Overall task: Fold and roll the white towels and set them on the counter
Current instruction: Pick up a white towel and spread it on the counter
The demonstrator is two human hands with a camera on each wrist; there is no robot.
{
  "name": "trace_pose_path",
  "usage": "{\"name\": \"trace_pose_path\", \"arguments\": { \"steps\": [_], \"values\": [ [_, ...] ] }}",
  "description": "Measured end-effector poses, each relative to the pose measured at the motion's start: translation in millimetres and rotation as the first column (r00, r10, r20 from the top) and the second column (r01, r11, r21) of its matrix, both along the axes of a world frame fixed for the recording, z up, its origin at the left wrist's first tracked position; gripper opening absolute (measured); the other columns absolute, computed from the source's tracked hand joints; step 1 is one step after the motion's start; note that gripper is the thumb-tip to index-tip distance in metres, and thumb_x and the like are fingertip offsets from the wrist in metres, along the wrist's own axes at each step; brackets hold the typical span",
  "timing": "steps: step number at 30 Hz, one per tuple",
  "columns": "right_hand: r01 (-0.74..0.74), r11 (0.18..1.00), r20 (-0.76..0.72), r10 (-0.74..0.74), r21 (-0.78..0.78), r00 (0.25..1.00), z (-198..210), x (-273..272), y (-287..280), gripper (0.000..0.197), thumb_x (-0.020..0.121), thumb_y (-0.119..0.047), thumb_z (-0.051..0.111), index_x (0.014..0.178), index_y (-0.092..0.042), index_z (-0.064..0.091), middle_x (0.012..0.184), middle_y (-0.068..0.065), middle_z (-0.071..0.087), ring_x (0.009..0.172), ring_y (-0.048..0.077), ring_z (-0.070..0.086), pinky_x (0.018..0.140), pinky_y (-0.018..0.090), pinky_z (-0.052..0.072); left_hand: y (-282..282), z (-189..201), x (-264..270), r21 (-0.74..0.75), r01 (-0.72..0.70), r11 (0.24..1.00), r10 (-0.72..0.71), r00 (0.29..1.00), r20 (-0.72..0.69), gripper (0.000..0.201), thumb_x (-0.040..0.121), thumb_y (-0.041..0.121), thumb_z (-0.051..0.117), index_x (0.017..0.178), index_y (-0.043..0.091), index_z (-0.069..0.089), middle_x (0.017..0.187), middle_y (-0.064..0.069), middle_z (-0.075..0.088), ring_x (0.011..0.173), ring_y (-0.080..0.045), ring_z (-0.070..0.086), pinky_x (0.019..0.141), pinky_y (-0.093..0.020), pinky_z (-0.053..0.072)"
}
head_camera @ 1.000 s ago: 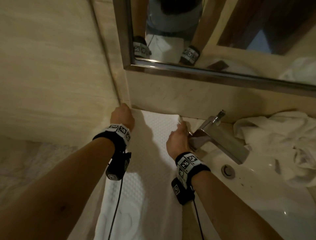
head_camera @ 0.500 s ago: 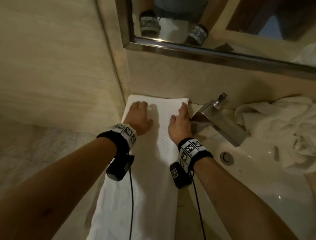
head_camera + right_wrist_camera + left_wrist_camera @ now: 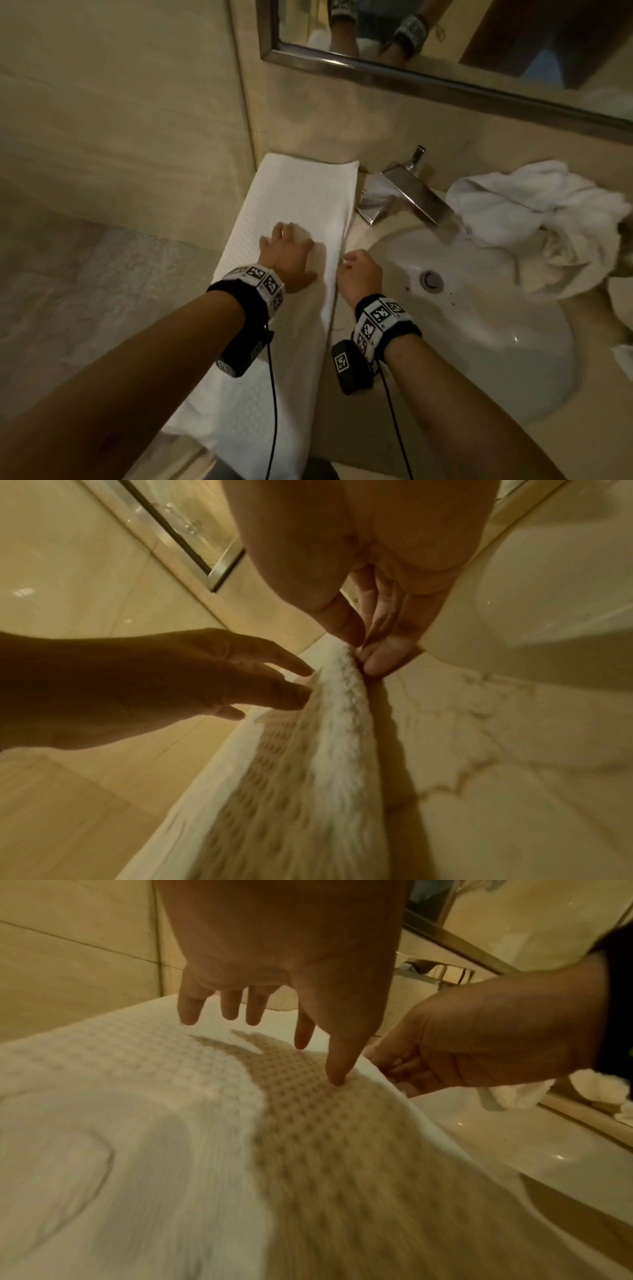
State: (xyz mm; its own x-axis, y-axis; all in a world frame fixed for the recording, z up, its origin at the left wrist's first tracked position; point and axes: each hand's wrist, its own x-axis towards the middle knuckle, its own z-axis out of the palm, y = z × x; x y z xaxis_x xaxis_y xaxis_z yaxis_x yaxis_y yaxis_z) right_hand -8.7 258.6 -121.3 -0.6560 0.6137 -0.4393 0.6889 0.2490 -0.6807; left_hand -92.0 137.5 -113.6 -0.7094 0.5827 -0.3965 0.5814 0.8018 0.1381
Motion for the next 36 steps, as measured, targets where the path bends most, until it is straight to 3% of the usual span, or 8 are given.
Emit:
{"name": "trace_pose_path", "arguments": {
  "steps": [6, 8, 13, 18, 24, 31, 34, 36],
  "values": [
    [-0.006, 0.989, 0.068, 0.016, -0.150, 0.998, -4, 25, -22, 0.022, 0.078, -0.013, 0.050, 0.070, -0.008, 0.070, 0.071, 0.009, 0.072, 0.068, 0.025, 0.070, 0.066, 0.036, 0.061, -21, 5, 40, 0.063, -0.122, 0.990, 0.125, 0.991, -0.042, 0.055, 0.085, 0.045, 0.059, 0.129, 0.018, 0.040, 0.127, -0.015, 0.037, 0.119, -0.033, 0.036, 0.090, -0.044, 0.042],
    [0.032, 0.968, 0.119, -0.003, -0.249, 0.993, 6, 36, -31, 0.023, 0.085, -0.004, 0.052, 0.067, -0.006, 0.066, 0.068, 0.010, 0.069, 0.054, 0.019, 0.066, 0.052, 0.024, 0.057, -29, 6, 49, 0.106, -0.140, 0.984, 0.136, 0.990, 0.046, 0.048, 0.087, 0.036, 0.059, 0.126, 0.014, 0.043, 0.126, -0.015, 0.037, 0.116, -0.033, 0.040, 0.091, -0.041, 0.043],
    [0.115, 0.829, 0.167, -0.027, -0.547, 0.986, 11, 70, -69, 0.024, 0.092, 0.001, 0.044, 0.074, -0.003, 0.059, 0.062, 0.011, 0.061, 0.052, 0.019, 0.057, 0.049, 0.026, 0.052, -58, 6, 63, 0.148, 0.012, 0.989, -0.029, 0.993, 0.113, 0.043, 0.079, 0.018, 0.064, 0.121, 0.012, 0.055, 0.127, -0.010, 0.047, 0.118, -0.029, 0.044, 0.097, -0.034, 0.041],
    [0.035, 0.859, 0.145, 0.046, -0.511, 0.988, 8, 91, -106, 0.025, 0.092, -0.002, 0.045, 0.069, -0.010, 0.053, 0.038, 0.001, 0.049, 0.029, 0.012, 0.041, 0.036, 0.016, 0.035, -88, -2, 90, 0.141, 0.121, 0.983, -0.152, 0.961, 0.230, 0.077, 0.077, 0.021, 0.075, 0.142, 0.010, 0.035, 0.155, -0.015, 0.013, 0.145, -0.031, 0.013, 0.116, -0.038, 0.022],
    [0.027, 0.911, 0.190, 0.057, -0.411, 0.980, 12, 110, -113, 0.024, 0.086, -0.021, 0.055, 0.065, -0.011, 0.055, 0.048, 0.002, 0.044, 0.038, 0.013, 0.032, 0.038, 0.017, 0.025, -105, -11, 109, -0.056, -0.062, 0.997, 0.070, 0.986, 0.153, 0.072, 0.089, 0.050, 0.054, 0.145, 0.051, 0.009, 0.158, -0.006, -0.017, 0.142, -0.042, -0.017, 0.105, -0.072, 0.005],
    [-0.185, 0.973, 0.008, 0.188, -0.136, 0.982, 7, 120, -125, 0.013, 0.086, -0.011, 0.060, 0.090, -0.002, 0.069, 0.081, 0.011, 0.068, 0.069, 0.017, 0.059, 0.065, 0.027, 0.050, -113, -16, 111, -0.076, -0.048, 0.996, 0.060, 0.982, 0.179, 0.065, 0.099, 0.021, 0.032, 0.147, 0.045, -0.003, 0.158, 0.005, -0.017, 0.143, -0.040, -0.018, 0.108, -0.070, 0.001],
    [-0.028, 0.960, -0.172, -0.021, -0.278, 0.985, -7, 121, -136, 0.019, 0.085, -0.008, 0.066, 0.103, -0.008, 0.064, 0.100, 0.008, 0.069, 0.092, 0.022, 0.065, 0.087, 0.039, 0.054, -114, -10, 109, -0.088, -0.015, 0.996, 0.032, 0.980, 0.197, 0.070, 0.096, 0.016, 0.033, 0.148, 0.044, -0.006, 0.158, 0.004, -0.018, 0.142, -0.040, -0.019, 0.107, -0.070, 0.001],
    [0.023, 0.889, -0.193, -0.125, -0.458, 0.973, -9, 120, -140, 0.017, 0.088, -0.011, 0.066, 0.104, -0.009, 0.064, 0.100, 0.008, 0.069, 0.090, 0.021, 0.065, 0.084, 0.037, 0.053, -115, -10, 108, -0.092, -0.003, 0.996, 0.022, 0.978, 0.208, 0.074, 0.095, 0.017, 0.037, 0.147, 0.045, -0.007, 0.158, 0.002, -0.019, 0.141, -0.041, -0.020, 0.106, -0.071, 0.002]
  ]
}}
